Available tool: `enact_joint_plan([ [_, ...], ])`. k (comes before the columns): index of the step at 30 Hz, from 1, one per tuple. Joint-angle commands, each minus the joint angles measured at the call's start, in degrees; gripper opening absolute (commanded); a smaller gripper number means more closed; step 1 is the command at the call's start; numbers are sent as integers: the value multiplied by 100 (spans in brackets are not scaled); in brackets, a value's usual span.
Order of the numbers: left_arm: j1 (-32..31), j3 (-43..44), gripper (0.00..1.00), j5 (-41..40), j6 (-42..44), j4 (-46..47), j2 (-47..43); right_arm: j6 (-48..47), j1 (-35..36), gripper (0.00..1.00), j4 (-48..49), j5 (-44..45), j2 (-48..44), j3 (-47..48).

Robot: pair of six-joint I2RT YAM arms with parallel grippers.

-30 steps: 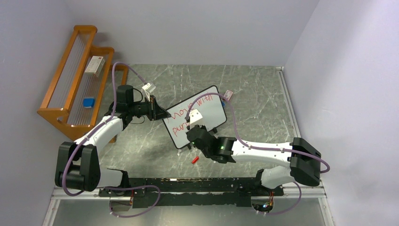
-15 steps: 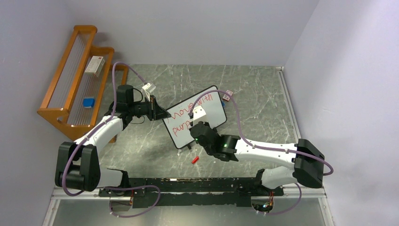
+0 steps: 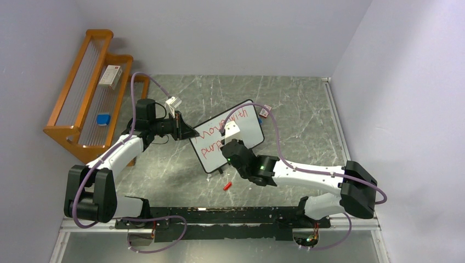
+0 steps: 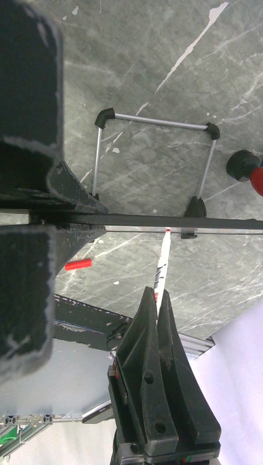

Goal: Write a sentence on the whiteboard

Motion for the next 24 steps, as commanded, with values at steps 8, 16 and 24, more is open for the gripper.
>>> enact_joint_plan([
  [8,-43,-66,5,-362,246,-557,206,77,-34,0,-64,-137,75,138],
  [16,-43,-66,5,-366,248,-572,211,188,14,0,-197,-264,20,33],
  [24,-43,-66,5,-373,242,-572,207,252,56,0,-335,-206,-40,-35],
])
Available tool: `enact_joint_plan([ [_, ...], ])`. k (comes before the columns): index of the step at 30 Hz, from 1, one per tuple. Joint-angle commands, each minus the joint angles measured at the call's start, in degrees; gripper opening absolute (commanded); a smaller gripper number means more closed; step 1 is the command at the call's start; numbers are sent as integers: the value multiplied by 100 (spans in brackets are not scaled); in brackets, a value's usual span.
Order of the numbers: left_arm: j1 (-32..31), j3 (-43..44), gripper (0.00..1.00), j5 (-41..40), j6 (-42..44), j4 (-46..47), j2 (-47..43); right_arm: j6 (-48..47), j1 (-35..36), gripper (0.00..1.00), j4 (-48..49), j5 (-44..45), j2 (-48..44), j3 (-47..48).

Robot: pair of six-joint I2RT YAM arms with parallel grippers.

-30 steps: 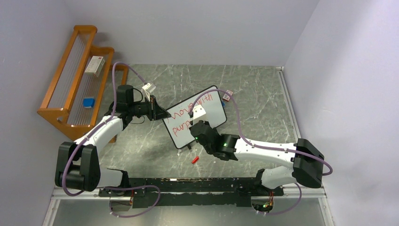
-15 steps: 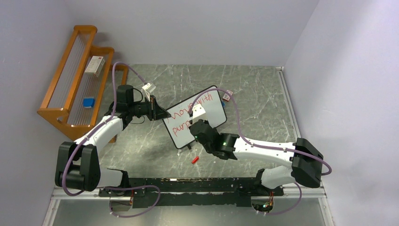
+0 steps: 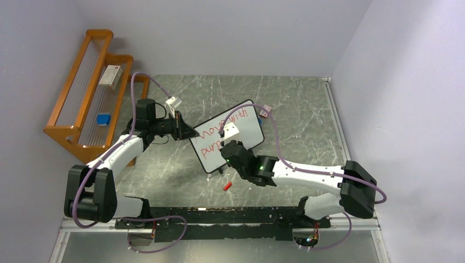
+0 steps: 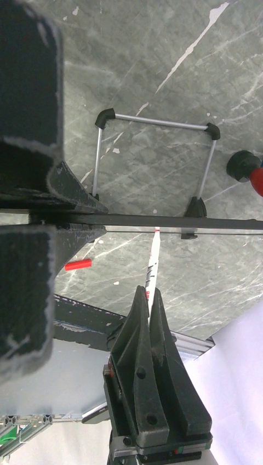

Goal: Write a sentence on the whiteboard

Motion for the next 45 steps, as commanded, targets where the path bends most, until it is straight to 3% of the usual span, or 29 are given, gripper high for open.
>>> enact_joint_plan([
  [1,-43,-67,5,-365,239,-568,202,133,21,0,-173,-37,-92,-76],
  [25,-61,-66,5,-360,264,-594,219,18,17,0,62,499,-54,-52],
  [45,-79,-48,5,-395,290,-625,226,-243,-17,0,262,305,-174,83],
])
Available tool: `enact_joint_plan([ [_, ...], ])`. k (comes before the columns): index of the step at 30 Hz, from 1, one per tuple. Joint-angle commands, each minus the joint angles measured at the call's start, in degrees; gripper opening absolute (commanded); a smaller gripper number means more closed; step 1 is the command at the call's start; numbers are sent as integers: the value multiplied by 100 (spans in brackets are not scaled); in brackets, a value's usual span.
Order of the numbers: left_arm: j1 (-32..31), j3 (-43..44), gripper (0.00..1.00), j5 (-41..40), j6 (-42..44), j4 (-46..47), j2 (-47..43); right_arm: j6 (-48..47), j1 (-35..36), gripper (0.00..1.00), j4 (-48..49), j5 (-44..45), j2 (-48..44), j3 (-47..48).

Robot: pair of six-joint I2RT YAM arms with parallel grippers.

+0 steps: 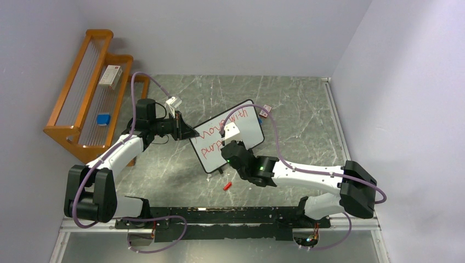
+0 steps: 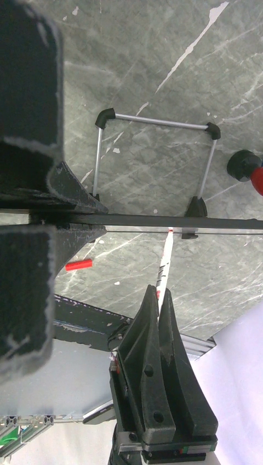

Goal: Write a sentence on the whiteboard

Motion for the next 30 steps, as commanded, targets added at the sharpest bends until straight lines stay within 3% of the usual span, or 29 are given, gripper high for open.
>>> enact_joint_plan([
  [1,-70,-64,5,-395,246,-590,228,-101,-23,0,200,-73,-186,153],
  [30,-65,-64,5,-395,253,-597,237,89,-192,0,-60,27,37,103],
])
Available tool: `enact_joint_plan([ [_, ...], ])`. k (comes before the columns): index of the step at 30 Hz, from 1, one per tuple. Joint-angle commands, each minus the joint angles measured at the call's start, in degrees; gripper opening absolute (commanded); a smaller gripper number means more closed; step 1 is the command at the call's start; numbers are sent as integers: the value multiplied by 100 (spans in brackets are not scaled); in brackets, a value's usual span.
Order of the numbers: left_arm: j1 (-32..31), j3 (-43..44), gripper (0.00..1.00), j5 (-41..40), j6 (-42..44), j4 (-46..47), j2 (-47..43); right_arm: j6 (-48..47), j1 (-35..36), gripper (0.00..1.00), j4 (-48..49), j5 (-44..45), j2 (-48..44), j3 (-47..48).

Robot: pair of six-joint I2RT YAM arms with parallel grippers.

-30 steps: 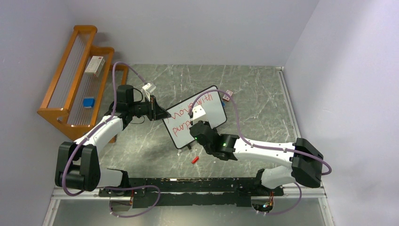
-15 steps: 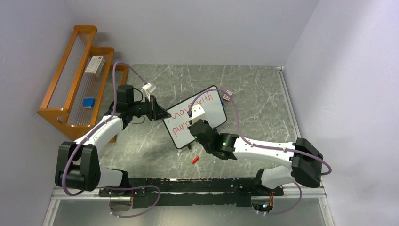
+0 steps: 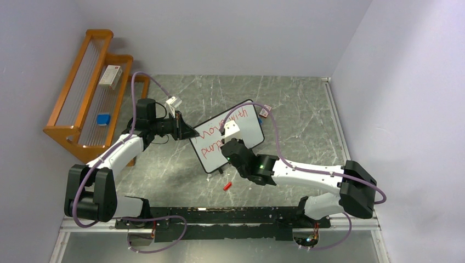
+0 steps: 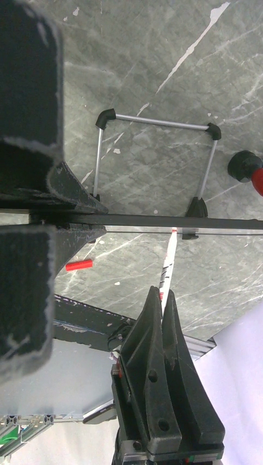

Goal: Write a sentence on the whiteboard

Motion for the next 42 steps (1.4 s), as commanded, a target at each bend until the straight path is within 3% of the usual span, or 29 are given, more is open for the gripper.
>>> enact_joint_plan([
  [1,-69,-92,5,-390,236,-555,211,177,-98,0,-140,138,-1,-7],
  [42,-71,-85,5,-399,236,-564,211,468,104,0,-309,-285,-79,-130],
])
